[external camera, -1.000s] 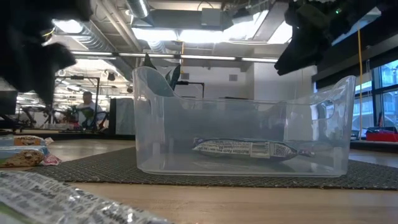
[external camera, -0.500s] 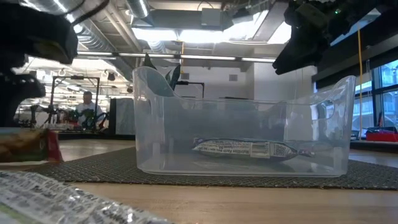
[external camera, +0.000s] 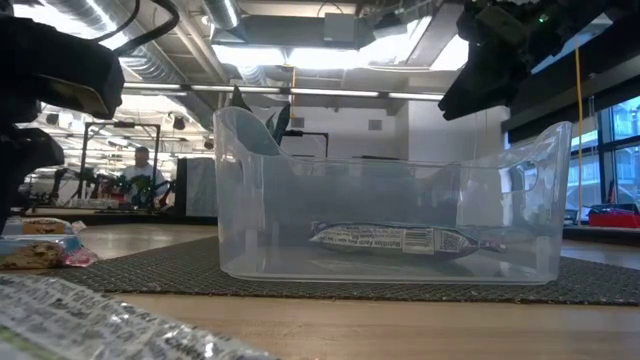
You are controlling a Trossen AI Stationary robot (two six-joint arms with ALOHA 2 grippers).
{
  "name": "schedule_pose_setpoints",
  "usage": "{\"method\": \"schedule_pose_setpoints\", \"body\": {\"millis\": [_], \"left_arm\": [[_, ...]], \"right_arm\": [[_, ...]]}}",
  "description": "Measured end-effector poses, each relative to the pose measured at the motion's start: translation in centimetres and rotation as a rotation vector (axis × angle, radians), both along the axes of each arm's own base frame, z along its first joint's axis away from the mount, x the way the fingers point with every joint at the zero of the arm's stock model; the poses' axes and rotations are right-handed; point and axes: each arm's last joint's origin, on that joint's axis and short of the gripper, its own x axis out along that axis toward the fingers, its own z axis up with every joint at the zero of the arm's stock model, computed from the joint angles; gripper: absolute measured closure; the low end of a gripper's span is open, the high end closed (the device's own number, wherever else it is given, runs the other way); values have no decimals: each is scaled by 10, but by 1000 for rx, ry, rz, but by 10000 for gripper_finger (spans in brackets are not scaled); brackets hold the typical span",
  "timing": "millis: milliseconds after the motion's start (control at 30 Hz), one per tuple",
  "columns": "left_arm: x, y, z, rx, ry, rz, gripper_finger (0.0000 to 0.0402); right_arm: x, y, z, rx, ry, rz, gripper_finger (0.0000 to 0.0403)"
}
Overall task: Pick and place Granola Bars by type
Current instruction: Put the red granola bar into the gray bin
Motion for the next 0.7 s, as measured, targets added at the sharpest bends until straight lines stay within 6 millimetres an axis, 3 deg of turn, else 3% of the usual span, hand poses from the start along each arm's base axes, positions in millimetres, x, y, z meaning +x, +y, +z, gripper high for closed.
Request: {"method": "schedule_pose_setpoints", "body": {"millis": [300, 700], "left_arm": [[0, 0, 0, 26, -9, -57, 213], [-1, 2, -1, 55, -8, -96, 287]], "right_arm": [[0, 0, 0, -21, 11, 16, 203], [0, 0, 0, -23, 15, 18, 203]]}}
